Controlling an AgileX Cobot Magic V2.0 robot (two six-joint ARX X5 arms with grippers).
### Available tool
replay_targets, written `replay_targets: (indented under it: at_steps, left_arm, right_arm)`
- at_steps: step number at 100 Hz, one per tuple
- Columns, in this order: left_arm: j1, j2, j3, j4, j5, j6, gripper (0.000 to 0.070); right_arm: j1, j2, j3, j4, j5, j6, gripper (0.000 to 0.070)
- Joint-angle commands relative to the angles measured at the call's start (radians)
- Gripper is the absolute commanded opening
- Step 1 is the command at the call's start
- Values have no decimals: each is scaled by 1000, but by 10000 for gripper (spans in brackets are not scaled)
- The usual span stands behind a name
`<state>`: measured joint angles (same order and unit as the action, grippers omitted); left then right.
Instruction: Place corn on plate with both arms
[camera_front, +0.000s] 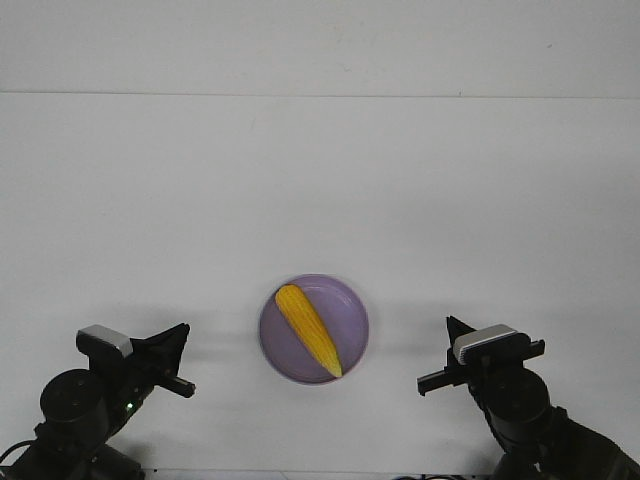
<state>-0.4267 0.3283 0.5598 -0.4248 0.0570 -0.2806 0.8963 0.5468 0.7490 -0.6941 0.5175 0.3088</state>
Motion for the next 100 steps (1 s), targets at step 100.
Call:
replay_targets:
  at_steps: [100]
  left_arm:
    - [427,-325,-527,480,-80,353,14]
  right_arm:
    - [10,2,10,10,6,16,9]
